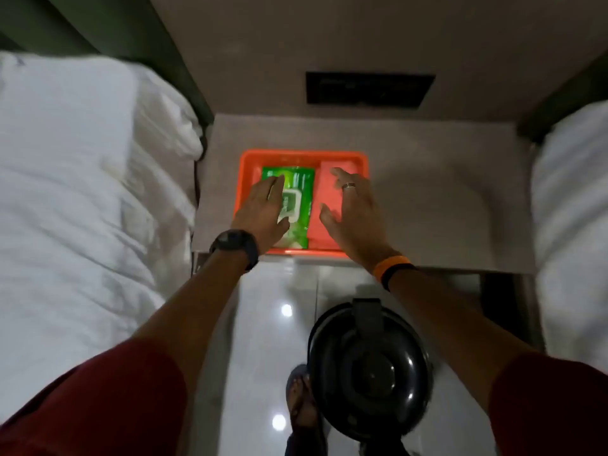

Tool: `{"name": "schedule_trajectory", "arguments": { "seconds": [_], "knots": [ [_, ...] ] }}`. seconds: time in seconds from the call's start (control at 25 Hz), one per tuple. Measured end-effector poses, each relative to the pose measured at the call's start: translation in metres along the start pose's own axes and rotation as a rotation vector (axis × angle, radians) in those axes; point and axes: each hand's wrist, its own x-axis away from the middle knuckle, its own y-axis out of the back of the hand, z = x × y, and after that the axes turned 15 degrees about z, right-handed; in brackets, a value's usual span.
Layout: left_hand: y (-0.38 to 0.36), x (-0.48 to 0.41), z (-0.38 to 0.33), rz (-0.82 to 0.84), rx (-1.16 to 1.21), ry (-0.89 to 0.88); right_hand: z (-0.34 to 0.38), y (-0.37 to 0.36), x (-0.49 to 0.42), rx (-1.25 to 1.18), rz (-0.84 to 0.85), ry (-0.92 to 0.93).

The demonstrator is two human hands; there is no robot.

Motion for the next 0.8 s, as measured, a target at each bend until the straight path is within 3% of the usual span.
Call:
{"name": "schedule_trajectory", "arguments": {
  "seconds": [0.24,0.32,0.48,0.6,0.68,0.8],
  "knots": [
    [-0.052,-0.074,0.056,0.212,-0.011,-0.052,-0.004,-0.109,-0.056,-0.339,0.167,-0.341],
    [-0.058,-0.087,0.062,0.199,-0.009,-0.063,-0.003,-0.125,-0.068,-0.365,0.13,-0.415],
    [-0.058,-0.093,0.063,0.173,-0.224,-0.088,0.003,-0.138,-0.076,-0.433,0.054,-0.561],
    [-0.054,-0.093,0.059,0.165,-0.228,-0.1,0.003,-0.131,-0.091,-0.475,0.158,-0.642],
    [-0.053,-0.09,0.062,0.15,-0.091,-0.109,0.001,-0.125,-0.097,-0.548,0.262,-0.623],
    [-0.047,-0.081,0.074,0.146,0.447,-0.088,-0.001,-0.119,-0.091,-0.708,0.173,-0.581]
  ]
}}
